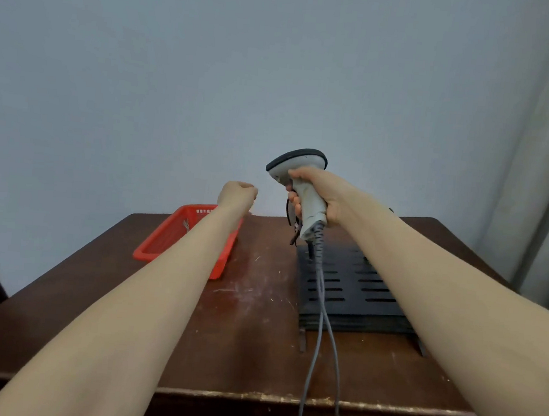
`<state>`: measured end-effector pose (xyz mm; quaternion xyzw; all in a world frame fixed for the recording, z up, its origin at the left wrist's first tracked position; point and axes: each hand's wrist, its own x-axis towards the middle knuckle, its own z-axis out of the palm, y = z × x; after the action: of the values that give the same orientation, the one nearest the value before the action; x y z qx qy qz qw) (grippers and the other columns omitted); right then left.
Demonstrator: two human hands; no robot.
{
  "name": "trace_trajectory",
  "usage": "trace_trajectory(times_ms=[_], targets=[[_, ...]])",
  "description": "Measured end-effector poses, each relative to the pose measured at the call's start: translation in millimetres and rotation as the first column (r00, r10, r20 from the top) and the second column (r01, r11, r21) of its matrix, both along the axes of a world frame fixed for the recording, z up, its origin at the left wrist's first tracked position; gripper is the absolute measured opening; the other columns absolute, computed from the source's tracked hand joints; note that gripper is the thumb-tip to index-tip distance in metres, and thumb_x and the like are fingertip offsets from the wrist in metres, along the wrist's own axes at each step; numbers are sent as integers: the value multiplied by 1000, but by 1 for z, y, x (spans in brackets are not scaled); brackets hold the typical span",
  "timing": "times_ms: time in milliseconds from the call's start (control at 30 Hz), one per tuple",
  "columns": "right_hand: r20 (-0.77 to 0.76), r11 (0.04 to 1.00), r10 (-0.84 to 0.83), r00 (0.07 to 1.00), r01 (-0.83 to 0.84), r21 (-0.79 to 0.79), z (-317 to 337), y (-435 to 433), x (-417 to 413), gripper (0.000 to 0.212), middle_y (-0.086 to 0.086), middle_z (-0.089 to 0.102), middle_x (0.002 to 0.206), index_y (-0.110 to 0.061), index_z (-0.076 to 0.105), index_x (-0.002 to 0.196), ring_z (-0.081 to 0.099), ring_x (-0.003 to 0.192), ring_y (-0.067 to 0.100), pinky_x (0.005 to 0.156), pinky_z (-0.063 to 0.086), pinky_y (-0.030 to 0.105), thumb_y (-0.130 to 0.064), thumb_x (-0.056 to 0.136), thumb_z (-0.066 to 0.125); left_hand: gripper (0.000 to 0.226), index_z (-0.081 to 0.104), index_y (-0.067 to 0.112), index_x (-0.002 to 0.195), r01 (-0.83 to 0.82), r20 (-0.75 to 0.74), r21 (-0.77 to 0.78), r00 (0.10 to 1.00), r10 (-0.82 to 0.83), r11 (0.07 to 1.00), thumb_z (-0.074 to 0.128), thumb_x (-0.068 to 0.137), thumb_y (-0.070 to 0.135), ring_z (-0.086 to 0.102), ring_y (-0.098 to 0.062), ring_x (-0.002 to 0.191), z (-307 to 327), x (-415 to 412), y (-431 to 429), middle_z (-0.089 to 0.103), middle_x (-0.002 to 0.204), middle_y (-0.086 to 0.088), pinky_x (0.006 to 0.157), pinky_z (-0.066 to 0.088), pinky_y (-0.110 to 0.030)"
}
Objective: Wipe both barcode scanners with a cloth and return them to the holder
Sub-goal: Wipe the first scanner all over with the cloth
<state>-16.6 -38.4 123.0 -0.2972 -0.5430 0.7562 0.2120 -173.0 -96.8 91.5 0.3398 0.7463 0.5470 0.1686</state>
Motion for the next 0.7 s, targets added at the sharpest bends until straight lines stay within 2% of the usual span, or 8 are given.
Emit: trace_trajectory(times_ms=[67, 133, 233, 300, 400, 533, 700], targets=[[7, 999, -18, 1000, 18, -27, -1, -6, -14, 19, 4, 54, 58, -9, 53, 85, 48, 40, 10, 41, 46, 17, -26, 92, 58, 15, 60, 13, 84, -42, -200, -177, 980, 6, 983, 47, 88, 6, 53, -29, 77, -15, -19, -6, 55, 83, -14, 68, 51, -39], [24, 998, -47, 999, 48, -33, -5, -12, -27, 18, 5, 55, 64, -8, 54, 84, 49, 44, 10, 40, 45, 17, -24, 93, 58, 19, 62, 1, 101, -115, -332, -331, 943, -2, 936, 47, 91, 9, 62, -31, 91, -32, -38, -11, 63, 98, -13, 79, 51, -40], [40, 995, -91, 995, 93, -36, -15, -17, -45, 17, 7, 55, 71, -7, 53, 85, 49, 52, 11, 40, 45, 16, -22, 93, 58, 33, 58, -2, 120, -196, -451, -519, 890, -72, 832, 43, 92, 8, 60, -33, 107, -51, -58, -18, 62, 119, -19, 77, 46, -35], [57, 993, -108, 992, 110, -39, -23, -18, -56, 17, 8, 54, 72, -7, 52, 83, 48, 52, 12, 41, 45, 17, -19, 92, 58, 36, 55, -2, 124, -223, -505, -599, 850, -147, 769, 42, 93, 11, 54, -35, 118, -60, -67, -19, 57, 128, -20, 90, 44, -36], [89, 989, -139, 986, 143, -41, -33, -20, -69, 16, 9, 53, 69, -7, 53, 80, 47, 52, 13, 51, 45, 22, -17, 90, 60, 42, 54, 3, 130, -208, -498, -696, 830, -253, 687, 41, 93, 18, 50, -35, 124, -69, -79, -17, 54, 135, -18, 104, 40, -39], [113, 988, -152, 982, 153, -5, -38, -17, -76, 17, 10, 53, 68, -7, 53, 78, 48, 53, 14, 53, 45, 23, -16, 90, 62, 40, 60, 5, 124, -140, -458, -749, 815, -355, 648, 40, 95, 24, 51, -34, 122, -77, -88, -7, 57, 131, -16, 105, 38, -41], [124, 987, -159, 979, 157, 23, -42, -9, -80, 17, 8, 54, 65, -9, 56, 77, 48, 51, 13, 48, 45, 22, -17, 91, 61, 40, 56, 4, 126, -162, -443, -817, 790, -423, 553, 36, 96, 22, 48, -37, 124, -82, -95, 2, 53, 135, -18, 105, 37, -45]])
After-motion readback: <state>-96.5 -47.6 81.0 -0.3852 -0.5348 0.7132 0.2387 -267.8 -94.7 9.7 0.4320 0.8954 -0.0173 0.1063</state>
